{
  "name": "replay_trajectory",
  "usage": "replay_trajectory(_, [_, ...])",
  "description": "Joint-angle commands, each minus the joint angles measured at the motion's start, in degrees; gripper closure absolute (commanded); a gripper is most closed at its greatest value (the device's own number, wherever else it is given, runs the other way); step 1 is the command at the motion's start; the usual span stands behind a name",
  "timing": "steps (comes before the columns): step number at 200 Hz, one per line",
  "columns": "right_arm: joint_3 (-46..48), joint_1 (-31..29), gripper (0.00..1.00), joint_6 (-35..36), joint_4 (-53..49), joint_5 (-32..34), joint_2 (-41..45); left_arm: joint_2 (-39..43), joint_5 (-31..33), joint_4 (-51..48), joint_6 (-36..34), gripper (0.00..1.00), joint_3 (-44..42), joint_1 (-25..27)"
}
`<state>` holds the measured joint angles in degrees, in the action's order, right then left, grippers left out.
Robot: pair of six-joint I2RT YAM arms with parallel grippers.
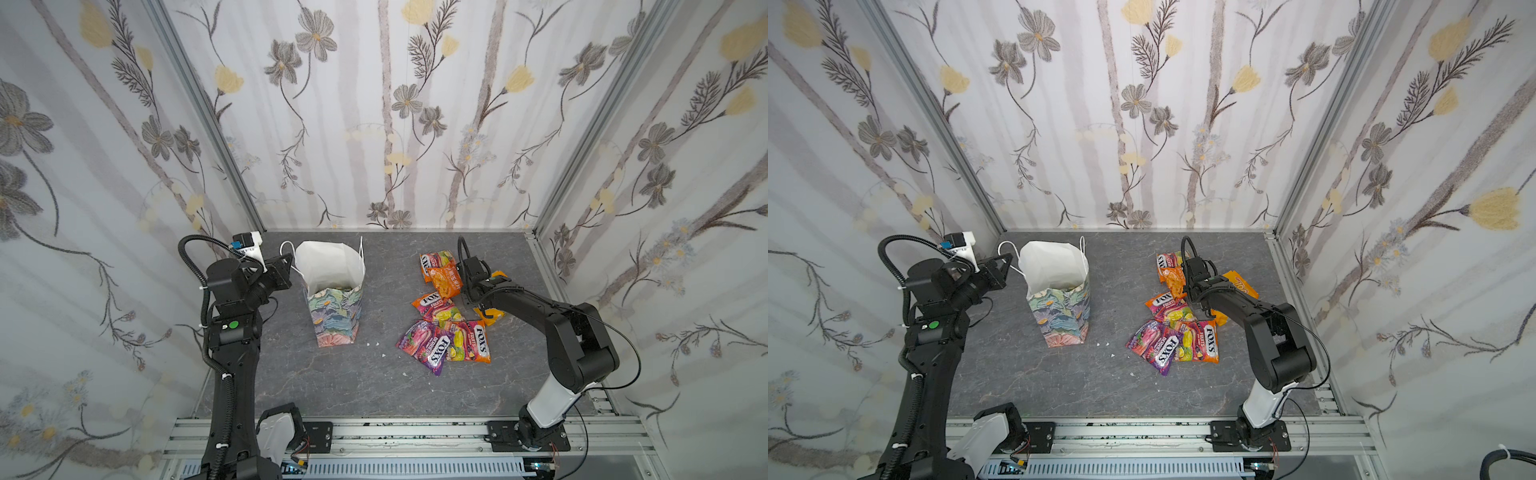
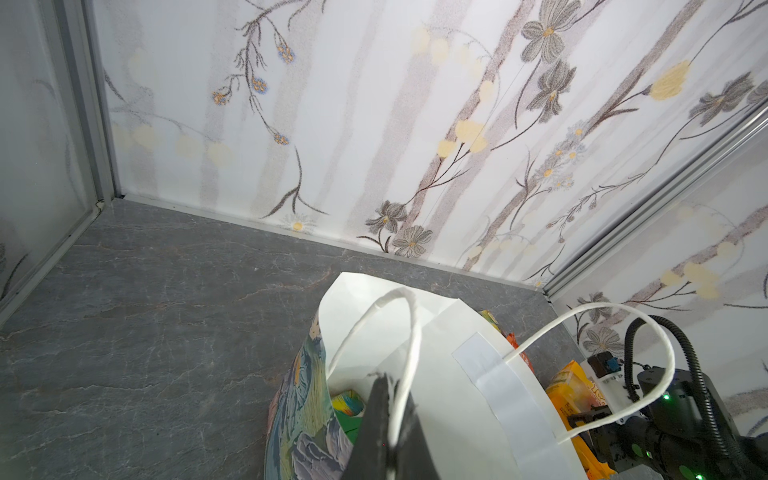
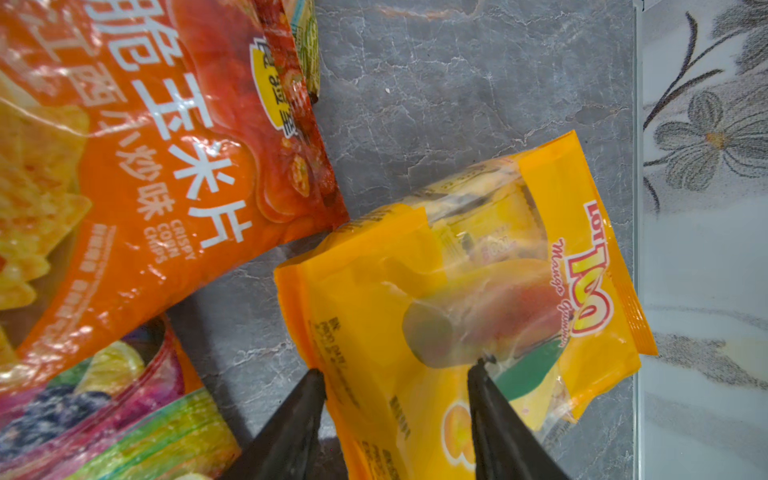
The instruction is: Place the snacks into the paper bag
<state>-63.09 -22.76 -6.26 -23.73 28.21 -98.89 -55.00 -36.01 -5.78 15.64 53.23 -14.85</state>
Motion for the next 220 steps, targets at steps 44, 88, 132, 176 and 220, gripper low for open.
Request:
replay_trajectory(44, [-0.9,0.2,0.53,0.2,0.2,3.2,-3.0,-0.1,-0.1,1.3,-0.1,1.00,0.2,-0.1])
replay_trajectory(88, [-0.9,0.2,0.73,-0.1,0.5,1.5,-4.3,0.0,0.3,1.2,-0.3,1.00,0.2,0.0])
replay_trajectory(132, [-1.4,0.4,0.95,-0.2,0.3,1.1,-4.3,-0.1,0.4,1.1,-0.3,1.00,0.3,0.0])
replay_trajectory(176, [-1.4,0.8,1.00,-0.8,0.4,0.4,-3.6,-0.2,0.4,1.2,-0.3,1.00,0.3,0.0])
replay_trajectory(220, [-1.3,1.8,1.00,-1.3,1.3,-2.9,-1.5,-0.3,0.2,1.2,-0.2,1.00,0.3,-0.1])
